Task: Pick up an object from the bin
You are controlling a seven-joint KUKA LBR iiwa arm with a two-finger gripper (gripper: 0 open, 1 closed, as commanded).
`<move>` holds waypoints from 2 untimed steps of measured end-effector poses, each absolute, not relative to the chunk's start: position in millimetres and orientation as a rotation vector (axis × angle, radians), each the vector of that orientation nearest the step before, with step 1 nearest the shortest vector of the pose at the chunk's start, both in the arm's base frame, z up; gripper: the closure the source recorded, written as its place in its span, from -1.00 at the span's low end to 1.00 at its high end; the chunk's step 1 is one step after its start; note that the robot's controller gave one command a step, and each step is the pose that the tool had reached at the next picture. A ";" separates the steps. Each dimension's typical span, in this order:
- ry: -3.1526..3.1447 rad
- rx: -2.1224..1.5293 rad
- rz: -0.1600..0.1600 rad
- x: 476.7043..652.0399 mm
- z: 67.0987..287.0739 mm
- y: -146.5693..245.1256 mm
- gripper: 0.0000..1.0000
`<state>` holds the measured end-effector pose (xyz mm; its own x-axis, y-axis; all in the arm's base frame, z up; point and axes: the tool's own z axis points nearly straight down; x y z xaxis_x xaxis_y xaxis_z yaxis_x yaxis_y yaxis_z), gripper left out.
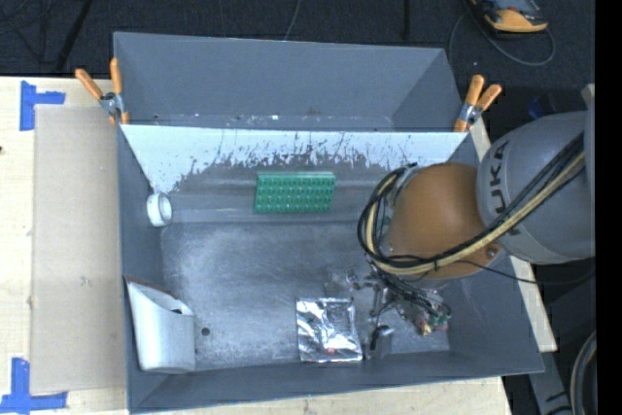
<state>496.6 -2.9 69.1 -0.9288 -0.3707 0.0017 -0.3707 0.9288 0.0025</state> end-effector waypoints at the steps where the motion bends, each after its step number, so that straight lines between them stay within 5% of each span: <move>1: -3.091 0.588 -0.003 489.5 72.9 44.1 -1.00; 2: -3.100 0.559 0.001 486.7 215.3 38.4 -1.00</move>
Offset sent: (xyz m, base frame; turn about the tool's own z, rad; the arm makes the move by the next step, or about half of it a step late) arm -0.0086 0.0438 0.0034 0.0078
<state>486.7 38.4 215.3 -0.9371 -0.3491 -0.0079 -0.3490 0.9371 -0.0022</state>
